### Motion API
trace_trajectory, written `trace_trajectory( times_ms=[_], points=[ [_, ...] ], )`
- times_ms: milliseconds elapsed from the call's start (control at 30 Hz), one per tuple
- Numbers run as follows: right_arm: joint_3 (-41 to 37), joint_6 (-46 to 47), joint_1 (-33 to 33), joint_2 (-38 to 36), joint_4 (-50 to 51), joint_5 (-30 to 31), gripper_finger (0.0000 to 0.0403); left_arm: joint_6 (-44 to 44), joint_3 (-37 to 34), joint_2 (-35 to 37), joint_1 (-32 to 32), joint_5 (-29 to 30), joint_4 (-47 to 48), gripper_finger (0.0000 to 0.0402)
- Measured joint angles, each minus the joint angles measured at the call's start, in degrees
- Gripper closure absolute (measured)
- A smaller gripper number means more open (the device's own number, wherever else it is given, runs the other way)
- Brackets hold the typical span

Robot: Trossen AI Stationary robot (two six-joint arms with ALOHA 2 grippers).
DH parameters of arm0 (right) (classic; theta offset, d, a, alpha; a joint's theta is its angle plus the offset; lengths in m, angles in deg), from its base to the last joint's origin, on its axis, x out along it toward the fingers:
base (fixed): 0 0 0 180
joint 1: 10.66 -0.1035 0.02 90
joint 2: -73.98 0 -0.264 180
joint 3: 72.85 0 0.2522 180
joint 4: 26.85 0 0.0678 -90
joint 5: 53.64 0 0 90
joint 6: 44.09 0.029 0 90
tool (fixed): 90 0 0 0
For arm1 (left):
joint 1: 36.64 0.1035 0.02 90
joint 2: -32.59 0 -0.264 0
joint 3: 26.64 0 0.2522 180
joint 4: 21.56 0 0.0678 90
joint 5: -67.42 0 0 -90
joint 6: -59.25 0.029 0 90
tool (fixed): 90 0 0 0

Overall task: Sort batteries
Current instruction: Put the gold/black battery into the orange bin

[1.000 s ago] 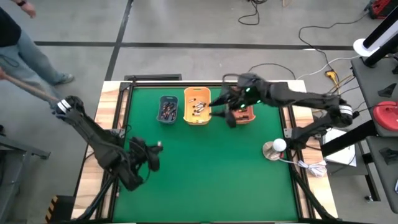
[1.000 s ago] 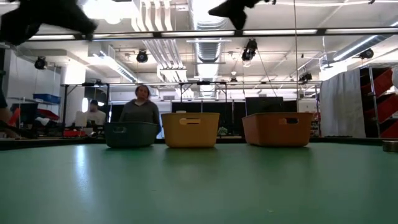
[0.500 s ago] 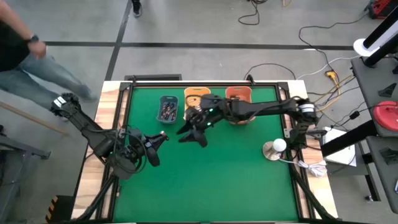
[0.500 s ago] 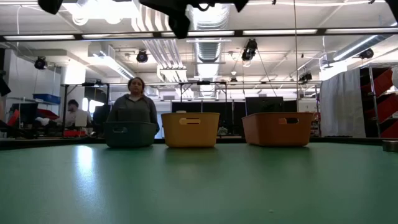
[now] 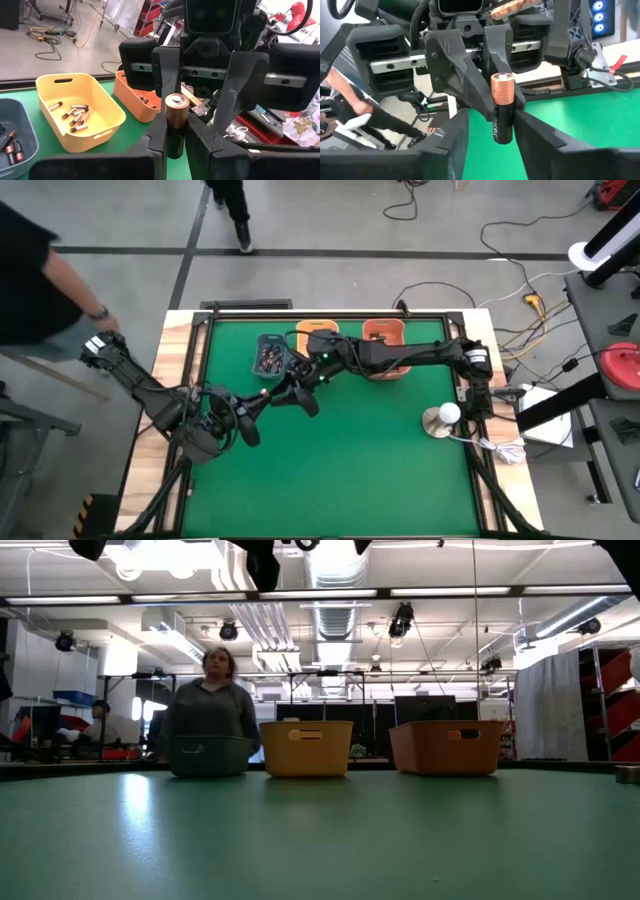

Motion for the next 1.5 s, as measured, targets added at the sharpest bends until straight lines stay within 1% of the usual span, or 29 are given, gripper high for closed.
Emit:
trace_trajectory(
  times_ms=[133, 300, 500, 700, 867, 1233, 1367, 1433, 1500],
  points=[
    [-0.18, -0.48, 0.04, -0.02, 0.14, 0.14, 0.0279, -0.02, 0.0, 0.02, 0.59, -0.14, -0.6, 0.0378],
    [-0.22, -1.05, 0.04, -0.09, 0.93, 0.02, 0.0298, 1.94, -0.02, 0.0, 0.8, -0.29, -3.06, 0.0378],
    [-0.22, -2.11, 0.22, -0.11, 1.01, -0.45, 0.0302, 3.4, -0.02, 0.0, 0.91, -0.02, -5.06, 0.0378],
    [-0.37, -2.46, 0.15, -0.04, 1.74, -0.53, 0.0293, 3.86, 0.0, 0.02, 1.68, 1.23, -7.93, 0.0378],
    [-0.37, -2.42, 0.27, -0.04, 1.56, -0.51, 0.0294, 5.83, 0.0, 0.02, 2.33, -0.03, -8.79, 0.0378],
    [-0.37, -1.39, 0.55, -0.28, 0.93, -0.52, 0.032, 6.8, 0.0, -0.93, 2.33, -1.65, -8.88, 0.0378],
    [-0.42, -1.77, 0.55, -0.28, 1.8, -0.7, 0.0341, 6.49, 0.0, -2.41, 2.46, -0.83, -10.11, 0.0377],
    [-0.42, -2.43, 0.55, -0.28, 2.07, -0.73, 0.0356, 6.41, 0.11, -2.79, 2.5, -0.17, -10.15, 0.0371],
    [-0.42, -3.48, 0.55, -0.37, 2.8, -0.64, 0.0357, 6.76, 0.21, -2.91, 2.55, 0.15, -10.24, 0.0359]
  ],
)
